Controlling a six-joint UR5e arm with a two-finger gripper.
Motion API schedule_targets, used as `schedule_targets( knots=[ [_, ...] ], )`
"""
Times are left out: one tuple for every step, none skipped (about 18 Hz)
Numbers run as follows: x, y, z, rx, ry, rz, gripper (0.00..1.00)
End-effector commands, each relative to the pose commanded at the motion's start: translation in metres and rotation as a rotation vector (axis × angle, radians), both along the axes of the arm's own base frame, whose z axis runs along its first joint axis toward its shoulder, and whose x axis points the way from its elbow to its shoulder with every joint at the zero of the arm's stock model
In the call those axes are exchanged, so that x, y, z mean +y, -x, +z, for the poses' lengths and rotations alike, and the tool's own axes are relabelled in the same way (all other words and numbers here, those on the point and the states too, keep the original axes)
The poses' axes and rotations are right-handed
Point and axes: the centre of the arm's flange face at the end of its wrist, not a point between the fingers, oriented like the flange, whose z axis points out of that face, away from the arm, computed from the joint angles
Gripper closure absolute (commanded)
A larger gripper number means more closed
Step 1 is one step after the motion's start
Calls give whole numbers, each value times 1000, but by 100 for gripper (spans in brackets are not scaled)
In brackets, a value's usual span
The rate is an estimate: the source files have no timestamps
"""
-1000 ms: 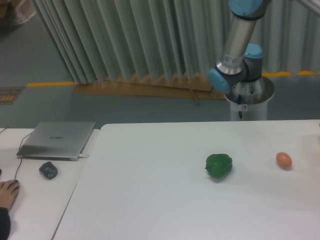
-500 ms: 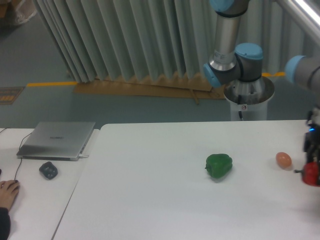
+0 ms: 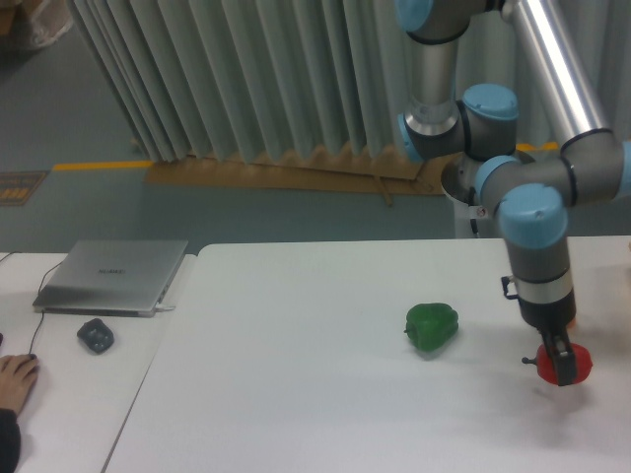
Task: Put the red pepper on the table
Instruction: 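Carry the red bell pepper in the gripper down toward the table, then lower the red pepper onto the table beside the orange object and release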
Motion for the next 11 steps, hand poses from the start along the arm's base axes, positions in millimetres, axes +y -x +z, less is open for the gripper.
schedule_targets(
  knots=[
    [3,-2,-2,-3,-2,-3,48],
    [4,-3,-3,-8,-3,-2,48],
    [7,-7,-3,-13,-9,-8,48],
    [10,-10,-3,-22,-21,-2,40],
    [13,-13,-5,-25,-23,5,30],
    [14,-14,-5,-25,-24,8,9],
    [14,-14,-4,-23,-26,8,1],
    [14,-14,-4,-24,-27,5,0],
    [14,-13,0,-19,-31,7,0],
    [14,-13,1,-17,-33,5,0],
    [14,-13,2,-16,-34,6,0]
  ],
)
